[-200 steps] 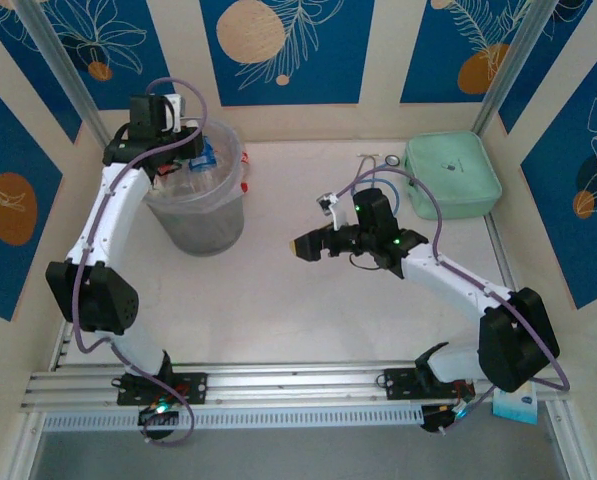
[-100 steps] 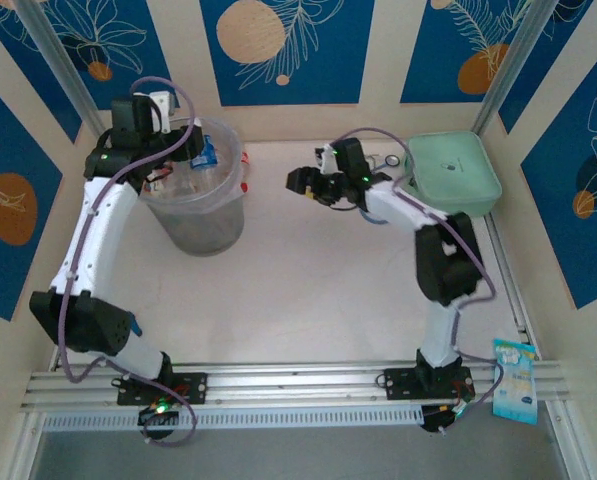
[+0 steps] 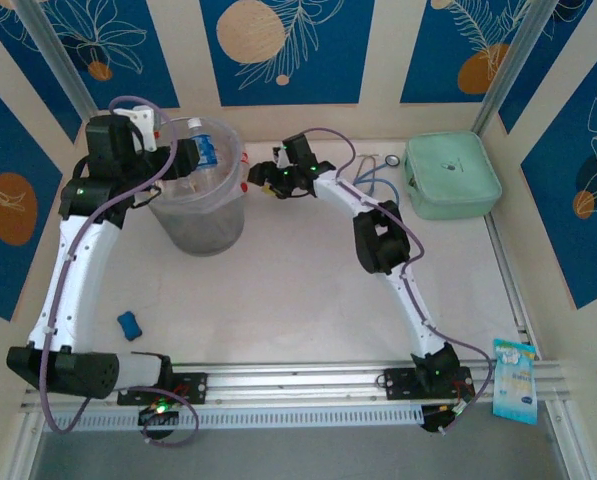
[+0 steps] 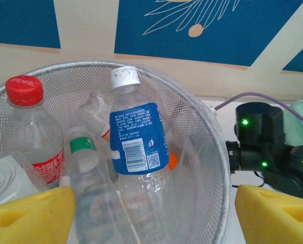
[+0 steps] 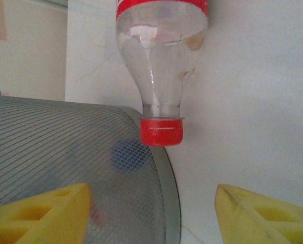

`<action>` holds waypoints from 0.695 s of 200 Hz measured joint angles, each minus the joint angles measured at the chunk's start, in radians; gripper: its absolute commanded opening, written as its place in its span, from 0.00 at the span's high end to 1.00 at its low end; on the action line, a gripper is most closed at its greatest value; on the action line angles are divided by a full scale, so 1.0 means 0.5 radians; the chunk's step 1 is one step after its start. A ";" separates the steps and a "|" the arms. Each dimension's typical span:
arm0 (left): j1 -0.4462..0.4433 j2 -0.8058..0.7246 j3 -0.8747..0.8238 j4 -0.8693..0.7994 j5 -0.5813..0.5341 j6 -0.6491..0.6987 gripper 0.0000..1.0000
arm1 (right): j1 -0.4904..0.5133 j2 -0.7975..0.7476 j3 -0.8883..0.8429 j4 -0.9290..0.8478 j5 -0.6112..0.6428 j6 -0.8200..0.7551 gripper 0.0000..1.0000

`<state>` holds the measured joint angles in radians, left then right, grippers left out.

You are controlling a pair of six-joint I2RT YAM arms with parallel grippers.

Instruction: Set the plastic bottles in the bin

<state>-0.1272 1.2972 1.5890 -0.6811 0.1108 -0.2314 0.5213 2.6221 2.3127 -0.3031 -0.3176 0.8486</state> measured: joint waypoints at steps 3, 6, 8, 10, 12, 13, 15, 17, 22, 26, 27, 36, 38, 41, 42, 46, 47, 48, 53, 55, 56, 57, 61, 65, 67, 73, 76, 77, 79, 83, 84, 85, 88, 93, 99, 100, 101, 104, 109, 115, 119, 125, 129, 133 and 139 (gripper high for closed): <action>0.000 -0.007 -0.008 0.000 0.002 -0.001 0.18 | 0.005 0.021 0.030 -0.012 -0.001 0.007 0.34; 0.000 -0.016 -0.017 0.000 0.002 -0.001 0.18 | 0.008 0.040 0.058 -0.016 0.000 0.014 0.34; 0.000 -0.019 -0.020 0.000 0.002 -0.002 0.18 | 0.011 0.058 0.082 -0.023 0.000 0.018 0.34; 0.000 -0.024 -0.024 0.000 0.002 -0.004 0.18 | 0.013 0.072 0.105 -0.029 0.000 0.020 0.34; 0.000 -0.028 -0.028 -0.001 0.002 -0.007 0.18 | 0.015 0.082 0.117 -0.032 0.000 0.022 0.34; 0.000 -0.029 -0.029 -0.001 0.002 -0.007 0.18 | 0.017 0.093 0.131 -0.035 0.002 0.025 0.34; 0.000 -0.034 -0.033 0.000 0.002 -0.007 0.18 | 0.020 0.108 0.153 -0.043 0.002 0.027 0.34; 0.000 -0.038 -0.036 0.000 0.002 -0.008 0.18 | 0.021 0.117 0.167 -0.048 0.002 0.027 0.34; 0.000 -0.046 -0.041 0.000 0.002 -0.008 0.17 | 0.028 0.148 0.211 -0.063 0.010 0.033 0.33; 0.000 -0.054 -0.047 0.002 0.002 -0.008 0.17 | 0.034 0.171 0.241 -0.072 0.018 0.033 0.33; 0.000 -0.056 -0.048 0.002 0.002 -0.008 0.17 | 0.034 0.175 0.246 -0.072 0.018 0.033 0.33; 0.000 -0.076 -0.060 0.002 0.001 -0.008 0.17 | 0.047 0.211 0.286 -0.081 0.047 0.032 0.33; 0.000 -0.080 -0.063 0.002 0.001 -0.008 0.17 | 0.050 0.217 0.291 -0.081 0.053 0.032 0.33; 0.000 -0.086 -0.067 0.001 0.001 -0.008 0.17 | 0.053 0.225 0.298 -0.082 0.060 0.033 0.33; 0.000 -0.090 -0.068 0.002 0.001 -0.007 0.17 | 0.054 0.227 0.299 -0.082 0.061 0.033 0.33; 0.000 -0.097 -0.072 0.002 0.000 -0.008 0.17 | 0.060 0.236 0.303 -0.080 0.072 0.034 0.33; 0.000 -0.101 -0.074 0.002 0.000 -0.008 0.17 | 0.060 0.237 0.304 -0.080 0.073 0.034 0.33; 0.000 -0.102 -0.075 0.003 0.000 -0.008 0.17 | 0.062 0.240 0.305 -0.080 0.076 0.034 0.33; 0.000 -0.114 -0.082 0.007 0.000 -0.008 0.17 | 0.067 0.253 0.310 -0.076 0.085 0.043 0.33; 0.000 -0.117 -0.085 0.008 0.000 -0.008 0.16 | 0.069 0.256 0.312 -0.073 0.087 0.047 0.33; 0.000 -0.120 -0.088 0.009 0.000 -0.008 0.16 | 0.070 0.259 0.313 -0.072 0.089 0.048 0.33; 0.000 -0.121 -0.089 0.009 0.000 -0.008 0.16 | 0.071 0.260 0.314 -0.070 0.090 0.048 0.33; 0.000 -0.130 -0.095 0.010 0.000 -0.008 0.16 | 0.073 0.272 0.323 -0.067 0.094 0.058 0.33; 0.000 -0.138 -0.103 0.013 0.000 -0.008 0.16 | 0.076 0.281 0.332 -0.063 0.099 0.063 0.33; 0.000 -0.144 -0.107 0.014 0.000 -0.008 0.16 | 0.076 0.286 0.341 -0.067 0.099 0.069 0.33; 0.000 -0.156 -0.118 0.018 0.000 -0.008 0.16 | 0.078 0.294 0.368 -0.055 0.102 0.086 0.33; 0.000 -0.159 -0.124 0.019 0.000 -0.008 0.16 | 0.078 0.302 0.385 -0.050 0.106 0.092 0.33; 0.000 -0.160 -0.126 0.019 0.000 -0.008 0.16 | 0.078 0.303 0.389 -0.048 0.106 0.095 0.33; 0.000 -0.165 -0.129 0.019 0.000 -0.008 0.16 | 0.079 0.309 0.399 -0.043 0.106 0.100 0.33; 0.000 -0.171 -0.137 0.019 0.000 -0.008 0.16 | 0.079 0.320 0.420 -0.036 0.106 0.101 0.33; 0.000 -0.172 -0.139 0.019 0.000 -0.008 0.16 | 0.079 0.324 0.429 -0.031 0.108 0.106 0.33; 0.000 -0.174 -0.141 0.019 0.000 -0.008 0.16 | 0.079 0.326 0.433 -0.028 0.108 0.108 0.33; 0.000 -0.179 -0.146 0.020 0.000 -0.007 0.16 | 0.079 0.336 0.451 -0.019 0.109 0.111 0.33; 0.000 -0.184 -0.153 0.021 0.000 -0.006 0.15 | 0.080 0.351 0.472 -0.008 0.112 0.119 0.33; 0.000 -0.188 -0.160 0.021 -0.001 -0.005 0.15 | 0.083 0.371 0.504 0.004 0.114 0.122 0.33; 0.000 -0.189 -0.161 0.021 -0.002 -0.005 0.15 | 0.083 0.373 0.507 0.005 0.114 0.123 0.33; 0.000 -0.190 -0.163 0.021 -0.003 -0.005 0.15 | 0.084 0.379 0.513 0.005 0.114 0.124 0.33; 0.000 -0.191 -0.165 0.022 -0.008 -0.005 0.15 | 0.085 0.387 0.525 0.006 0.117 0.124 0.33; 0.000 -0.192 -0.167 0.021 -0.015 -0.005 0.15 | 0.089 0.402 0.545 0.008 0.121 0.125 0.33; 0.000 -0.192 -0.169 0.024 -0.018 -0.005 0.15 | 0.093 0.418 0.559 0.008 0.121 0.130 0.33; 0.000 -0.192 -0.170 0.025 -0.022 -0.005 0.15 | 0.095 0.425 0.567 0.008 0.125 0.131 0.33; 0.000 -0.193 -0.175 0.029 -0.024 -0.005 0.15 | 0.101 0.433 0.568 0.008 0.134 0.139 0.33; 0.000 -0.193 -0.179 0.031 -0.024 -0.005 0.15 | 0.103 0.436 0.568 0.010 0.140 0.140 0.33; 0.000 -0.194 -0.182 0.031 -0.028 -0.005 0.15 | 0.103 0.436 0.571 0.009 0.143 0.144 0.33; 0.000 -0.195 -0.188 0.033 -0.030 -0.006 0.15 | 0.103 0.436 0.578 0.011 0.149 0.146 0.33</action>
<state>-0.1272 1.1999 1.4952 -0.6647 0.0959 -0.2344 0.5728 2.8403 2.6015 -0.2974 -0.2432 0.9215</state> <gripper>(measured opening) 0.850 0.670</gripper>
